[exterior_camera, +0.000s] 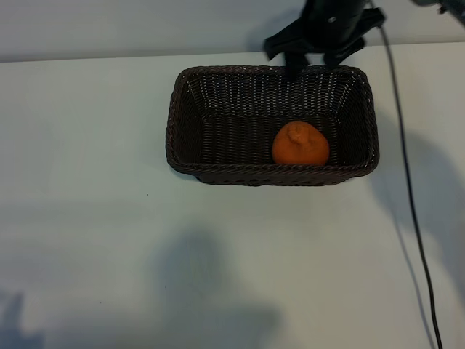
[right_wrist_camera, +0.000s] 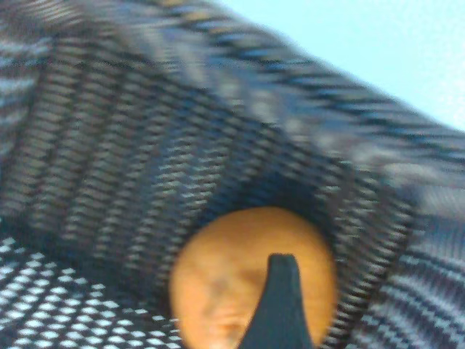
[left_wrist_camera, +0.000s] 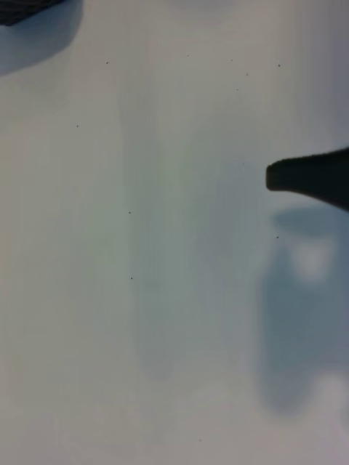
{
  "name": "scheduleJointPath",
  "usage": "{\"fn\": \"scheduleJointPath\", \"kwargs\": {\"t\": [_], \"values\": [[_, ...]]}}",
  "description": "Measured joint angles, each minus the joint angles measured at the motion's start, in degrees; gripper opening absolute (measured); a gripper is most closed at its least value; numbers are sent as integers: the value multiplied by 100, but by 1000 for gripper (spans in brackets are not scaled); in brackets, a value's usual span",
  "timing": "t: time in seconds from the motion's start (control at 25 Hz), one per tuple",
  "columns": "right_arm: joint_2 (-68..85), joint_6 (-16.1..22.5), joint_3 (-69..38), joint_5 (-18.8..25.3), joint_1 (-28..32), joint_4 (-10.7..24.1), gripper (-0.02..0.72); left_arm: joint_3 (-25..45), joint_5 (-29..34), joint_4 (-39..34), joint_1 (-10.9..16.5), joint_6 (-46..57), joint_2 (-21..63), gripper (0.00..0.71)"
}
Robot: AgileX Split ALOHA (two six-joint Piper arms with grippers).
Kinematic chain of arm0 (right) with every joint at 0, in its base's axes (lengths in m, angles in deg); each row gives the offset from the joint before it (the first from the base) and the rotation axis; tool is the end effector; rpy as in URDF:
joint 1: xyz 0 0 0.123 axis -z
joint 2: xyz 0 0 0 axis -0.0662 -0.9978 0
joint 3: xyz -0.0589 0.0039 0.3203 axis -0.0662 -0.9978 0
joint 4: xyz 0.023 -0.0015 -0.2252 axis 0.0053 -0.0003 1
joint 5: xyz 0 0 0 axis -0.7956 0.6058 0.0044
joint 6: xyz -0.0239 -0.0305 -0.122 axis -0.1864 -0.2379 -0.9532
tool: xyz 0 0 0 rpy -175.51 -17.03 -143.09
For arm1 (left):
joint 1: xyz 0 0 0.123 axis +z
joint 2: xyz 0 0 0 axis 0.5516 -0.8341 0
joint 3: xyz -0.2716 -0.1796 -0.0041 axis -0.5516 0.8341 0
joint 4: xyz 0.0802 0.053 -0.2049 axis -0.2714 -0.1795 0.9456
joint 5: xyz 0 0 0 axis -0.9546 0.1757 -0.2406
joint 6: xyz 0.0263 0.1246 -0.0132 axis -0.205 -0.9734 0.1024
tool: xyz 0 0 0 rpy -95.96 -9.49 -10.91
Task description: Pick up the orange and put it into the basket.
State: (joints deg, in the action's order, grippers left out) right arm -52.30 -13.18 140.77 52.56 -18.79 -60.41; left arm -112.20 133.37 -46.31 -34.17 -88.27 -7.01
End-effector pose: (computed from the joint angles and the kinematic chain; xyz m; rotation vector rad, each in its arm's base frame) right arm 0.4644 0.1329 0.2613 -0.3024 2.8171 0.1618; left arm -0.0385 -0.0023 0.2444 0.0632 2.0634 -0.0071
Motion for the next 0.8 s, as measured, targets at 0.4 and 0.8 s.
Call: {"fn": "scheduleJointPath", "kwargs": {"t": [0.4,0.8], "values": [[153,-123,5,5,1438,17,581,0,0,0,0,4,0,592],[328,-298,5,5,2294,5,581,0,0,0,0,4,0,592]]}}
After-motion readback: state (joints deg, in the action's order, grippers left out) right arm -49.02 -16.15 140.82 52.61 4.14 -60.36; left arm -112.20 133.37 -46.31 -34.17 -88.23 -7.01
